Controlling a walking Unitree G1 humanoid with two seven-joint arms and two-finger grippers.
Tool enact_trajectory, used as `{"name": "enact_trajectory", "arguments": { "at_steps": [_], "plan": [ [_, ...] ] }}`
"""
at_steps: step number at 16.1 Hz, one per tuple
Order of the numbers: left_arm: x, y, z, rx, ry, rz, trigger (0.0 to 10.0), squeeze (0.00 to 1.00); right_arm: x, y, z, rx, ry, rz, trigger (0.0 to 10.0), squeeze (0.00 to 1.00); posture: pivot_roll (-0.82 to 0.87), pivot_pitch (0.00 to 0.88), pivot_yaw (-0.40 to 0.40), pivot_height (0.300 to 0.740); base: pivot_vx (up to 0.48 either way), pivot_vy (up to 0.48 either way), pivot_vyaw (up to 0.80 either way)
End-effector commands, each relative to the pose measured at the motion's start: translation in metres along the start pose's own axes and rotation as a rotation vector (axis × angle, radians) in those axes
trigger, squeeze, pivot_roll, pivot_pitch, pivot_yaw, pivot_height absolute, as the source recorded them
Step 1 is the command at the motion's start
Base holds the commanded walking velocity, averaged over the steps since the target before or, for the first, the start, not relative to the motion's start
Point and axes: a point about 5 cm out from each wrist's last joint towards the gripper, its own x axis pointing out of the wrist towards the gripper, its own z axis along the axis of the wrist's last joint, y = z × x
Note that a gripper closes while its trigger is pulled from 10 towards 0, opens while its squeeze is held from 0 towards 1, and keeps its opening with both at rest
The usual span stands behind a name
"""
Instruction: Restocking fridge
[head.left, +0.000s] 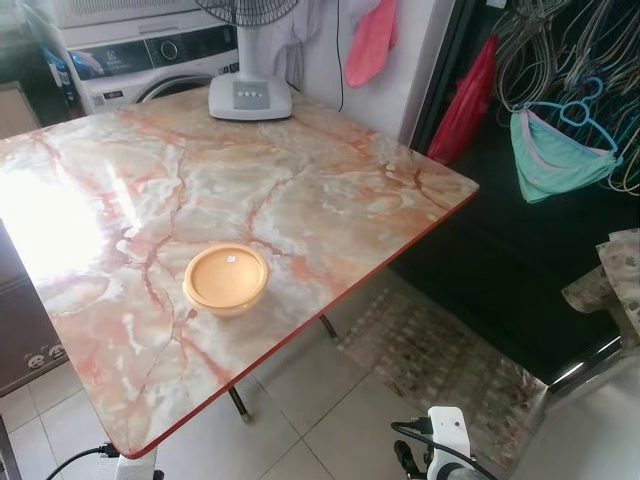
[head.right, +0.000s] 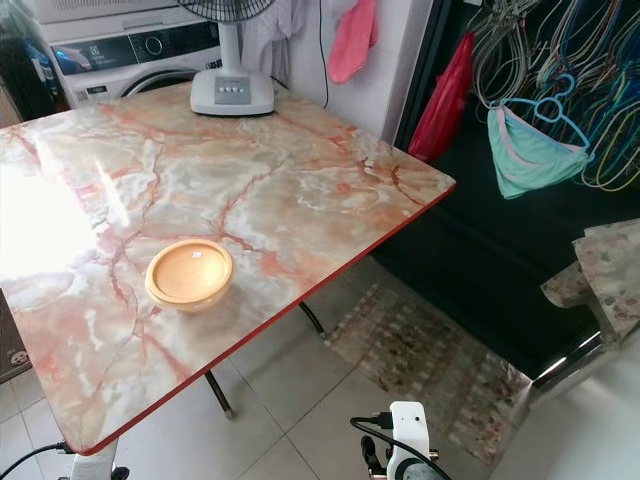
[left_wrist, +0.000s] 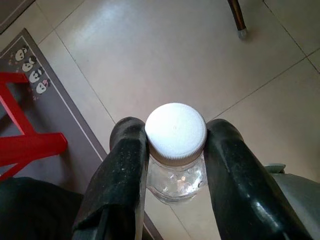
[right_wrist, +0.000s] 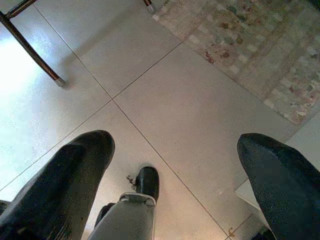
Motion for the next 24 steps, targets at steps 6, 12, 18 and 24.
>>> {"name": "enact_trajectory", "arguments": {
  "at_steps": [6,12,18,24],
  "plan": [
    [-0.0003,-0.0019,-0.0029,-0.013,0.022,0.001,10.0,0.00,-0.0002,-0.0018,0.0005,0.005,-0.004,-0.008,10.0,0.00,0.12,0.000,-0.048,0.740,0.000,0.197,0.00],
    [-0.0004,-0.0009,-0.0042,-0.017,0.028,0.004,10.0,0.00,-0.0003,-0.0020,0.0001,0.006,-0.003,-0.010,10.0,0.00,0.12,0.000,-0.047,0.740,0.000,0.337,0.00],
    [-0.0001,-0.0003,-0.0027,-0.012,0.024,0.009,10.0,0.00,-0.0002,-0.0013,-0.0001,0.005,-0.001,-0.008,10.0,0.00,0.12,0.000,-0.044,0.740,0.000,0.279,0.00],
    [-0.0004,-0.0009,-0.0044,-0.017,0.032,0.006,10.0,0.00,-0.0005,-0.0035,-0.0012,0.010,0.007,-0.023,10.0,0.00,0.11,0.000,-0.052,0.740,0.000,0.000,-0.12]
  ]
}}
